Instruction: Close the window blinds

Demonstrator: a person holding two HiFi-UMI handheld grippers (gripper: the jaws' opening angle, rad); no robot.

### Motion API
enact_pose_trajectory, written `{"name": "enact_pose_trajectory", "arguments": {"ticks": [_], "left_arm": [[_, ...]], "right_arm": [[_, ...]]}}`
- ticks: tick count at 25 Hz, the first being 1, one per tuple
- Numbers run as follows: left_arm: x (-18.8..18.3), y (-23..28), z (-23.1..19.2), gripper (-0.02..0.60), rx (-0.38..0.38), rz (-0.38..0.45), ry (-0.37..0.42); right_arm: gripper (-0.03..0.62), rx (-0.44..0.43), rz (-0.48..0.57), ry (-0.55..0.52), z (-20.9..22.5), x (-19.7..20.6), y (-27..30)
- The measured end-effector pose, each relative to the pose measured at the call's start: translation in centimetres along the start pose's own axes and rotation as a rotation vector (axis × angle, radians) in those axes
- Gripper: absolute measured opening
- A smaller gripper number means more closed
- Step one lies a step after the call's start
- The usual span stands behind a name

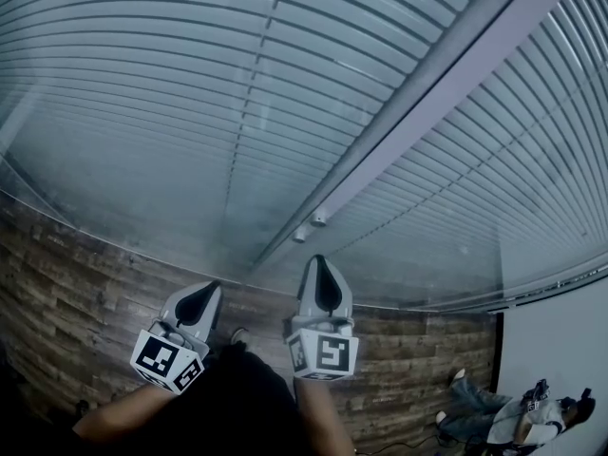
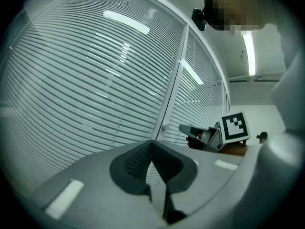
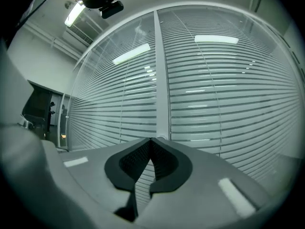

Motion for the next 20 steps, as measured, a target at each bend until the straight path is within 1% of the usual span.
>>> {"name": "enact_pose_trajectory", "arguments": {"ticks": [5, 10, 14, 20], "left_arm": [[0.7, 0.7, 1.1, 0.000, 0.048, -0.017, 0.019], [-0.1, 0.7, -0.1, 0.000, 0.028, 0.009, 0.044], [-0.5, 1.2, -0.1, 0.000, 0.039, 0.013, 0.074], [-0.7, 2.0, 0.4, 0.000, 0.069, 0.000, 0.083]], "right_arm": [[0.000, 0.010, 0.000, -0.017, -0.4, 0.7, -1.1], [0.000, 0.008, 0.017, -0.058, -1.6, 0.7, -2.2], [0.000, 0.011, 0.040, -0.062, -1.6, 0.9, -2.6], [0.000, 0.035, 0.038, -0.042, -1.1, 0.1, -2.1]]}}
Point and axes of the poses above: the fingertips, and each gripper's own axes: y forward along the fingers, z to its right, x out of its underside, the point moved 4 cm from there along -y, backward along the fingers, and after that the axes turned 1 degree about x, right-handed, at the moved point
